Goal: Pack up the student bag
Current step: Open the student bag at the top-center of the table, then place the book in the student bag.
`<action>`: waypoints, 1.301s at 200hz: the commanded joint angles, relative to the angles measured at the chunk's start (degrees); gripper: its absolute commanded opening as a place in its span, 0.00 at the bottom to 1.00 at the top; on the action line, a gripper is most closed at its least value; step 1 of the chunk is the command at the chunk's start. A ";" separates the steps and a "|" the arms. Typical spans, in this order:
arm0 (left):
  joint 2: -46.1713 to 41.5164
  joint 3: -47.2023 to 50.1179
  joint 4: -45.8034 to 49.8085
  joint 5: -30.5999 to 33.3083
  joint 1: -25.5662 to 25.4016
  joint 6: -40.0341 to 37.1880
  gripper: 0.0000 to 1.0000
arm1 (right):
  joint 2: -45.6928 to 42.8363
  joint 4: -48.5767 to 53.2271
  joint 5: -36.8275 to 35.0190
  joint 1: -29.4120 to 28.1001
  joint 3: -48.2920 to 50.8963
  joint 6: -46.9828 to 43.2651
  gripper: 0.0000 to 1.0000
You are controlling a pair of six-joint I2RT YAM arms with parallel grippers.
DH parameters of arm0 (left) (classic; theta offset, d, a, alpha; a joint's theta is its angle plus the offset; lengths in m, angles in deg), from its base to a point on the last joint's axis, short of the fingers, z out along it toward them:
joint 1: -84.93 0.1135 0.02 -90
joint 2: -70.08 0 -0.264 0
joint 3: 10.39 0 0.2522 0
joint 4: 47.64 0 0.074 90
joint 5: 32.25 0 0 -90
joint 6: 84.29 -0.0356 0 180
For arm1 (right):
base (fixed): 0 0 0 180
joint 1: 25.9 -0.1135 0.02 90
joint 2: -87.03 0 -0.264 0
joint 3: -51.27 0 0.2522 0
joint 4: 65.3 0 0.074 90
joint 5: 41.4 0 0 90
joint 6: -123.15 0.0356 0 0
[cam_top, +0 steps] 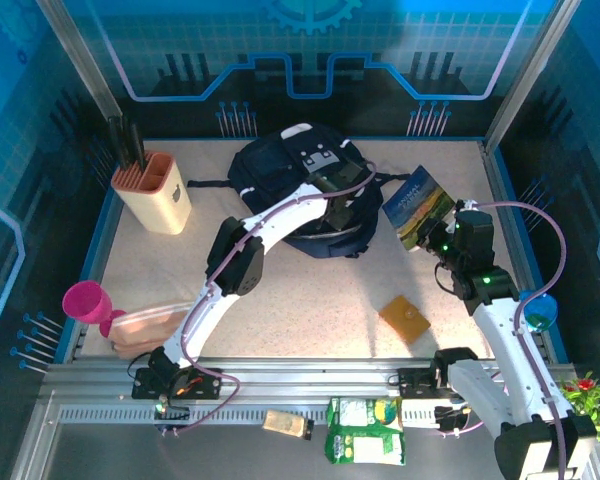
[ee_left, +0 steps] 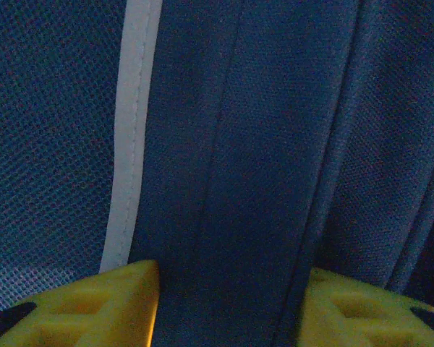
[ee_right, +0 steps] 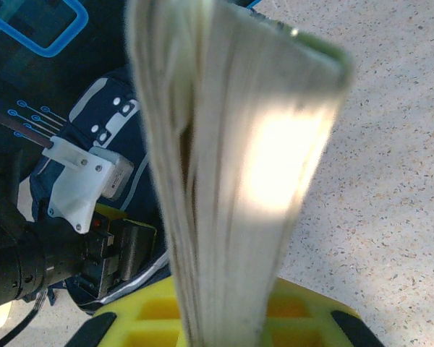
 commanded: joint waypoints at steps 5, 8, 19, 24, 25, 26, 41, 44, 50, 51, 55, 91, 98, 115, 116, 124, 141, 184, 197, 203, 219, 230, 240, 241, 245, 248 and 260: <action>0.55 -2.10 1.89 4.04 -0.28 0.50 0.38 | -0.54 -3.23 0.42 0.94 -0.34 0.47 0.07; 0.40 -2.05 1.89 4.19 -0.29 0.71 0.36 | -0.51 -3.16 0.44 1.00 -0.34 0.45 0.07; -0.43 -1.99 1.90 4.25 -0.28 1.49 0.30 | -0.68 -2.81 0.26 1.10 -0.56 0.38 0.07; -1.03 -1.70 1.65 4.19 -0.28 1.83 0.27 | -0.84 -2.64 0.16 1.03 -0.64 0.30 0.08; -1.21 -1.62 1.64 4.16 -0.30 1.86 0.27 | -0.85 -2.61 0.15 1.07 -0.67 0.30 0.08; -1.35 -1.54 1.59 4.15 -0.30 1.92 0.26 | -0.90 -2.55 0.11 1.09 -0.68 0.30 0.08; -3.90 0.39 0.05 4.10 -0.30 2.66 0.20 | -1.36 -2.01 -0.27 1.17 -0.78 0.04 0.08; -4.51 0.92 -0.49 4.06 -0.22 2.79 0.19 | -1.42 -1.95 -0.38 1.18 -0.78 0.03 0.08; -5.86 2.13 -1.58 3.97 -0.15 3.06 0.18 | -1.63 -1.65 -0.55 1.25 -0.78 0.03 0.08; -6.09 2.36 -1.73 3.97 -0.19 3.10 0.18 | -1.69 -1.59 -0.60 1.27 -0.78 0.03 0.08; -6.99 3.18 -2.46 3.88 -0.21 3.25 0.17 | -1.78 -1.52 -0.71 1.31 -0.78 0.01 0.08; -16.23 11.78 -10.26 3.60 0.39 5.49 0.03 | -2.71 -1.00 -0.46 1.96 -0.69 0.63 0.09; -17.88 13.32 -11.69 3.53 0.64 6.06 0.01 | -2.70 -1.11 0.00 2.18 -0.77 0.93 0.09; -21.68 17.14 -15.08 3.44 1.34 7.28 0.00 | -2.49 -1.43 1.32 2.52 -0.74 1.60 0.09; -21.91 17.33 -15.25 3.44 1.39 7.31 0.00 | -2.46 -1.48 1.44 2.56 -0.76 1.61 0.09; -23.50 19.04 -16.62 3.45 1.65 7.94 0.00 | -2.36 -1.65 2.09 2.60 -0.70 1.86 0.09; -26.59 22.28 -19.54 2.62 2.14 9.11 0.00 | -1.96 -2.25 3.93 2.66 -0.28 3.06 0.09; -31.50 25.00 -23.55 -2.87 2.78 10.08 0.00 | 0.76 -12.19 15.36 1.50 4.00 13.45 0.09; -32.35 25.04 -24.02 -4.51 2.76 10.37 0.00 | 2.11 -16.31 17.29 -0.03 5.33 16.85 0.09; -32.86 25.13 -24.19 -5.34 2.78 10.53 0.00 | 2.78 -17.79 18.01 -0.74 5.82 18.12 0.09; -34.39 25.88 -24.84 -7.75 2.75 11.24 0.00 | 5.00 -22.66 19.64 -2.46 6.63 20.76 0.09; -35.79 27.01 -25.75 -8.94 2.76 11.84 0.00 | 6.36 -25.02 19.60 -3.79 6.74 22.00 0.10; -37.08 28.03 -26.56 -9.90 2.79 12.09 0.00 | 7.86 -27.60 19.57 -4.97 6.81 22.89 0.10; -37.21 28.14 -26.62 -9.95 2.82 12.18 0.00 | 8.03 -27.92 19.62 -5.09 6.84 22.93 0.10; -37.71 28.52 -26.87 -10.33 2.78 12.28 0.00 | 8.63 -28.99 19.76 -5.47 6.84 23.25 0.10; -37.99 28.67 -27.04 -10.58 2.81 12.31 0.00 | 9.16 -29.83 19.81 -5.84 6.75 23.42 0.10; -39.17 29.15 -27.20 -11.34 2.76 12.65 0.00 | 11.39 -32.25 19.43 -7.10 6.54 24.13 0.10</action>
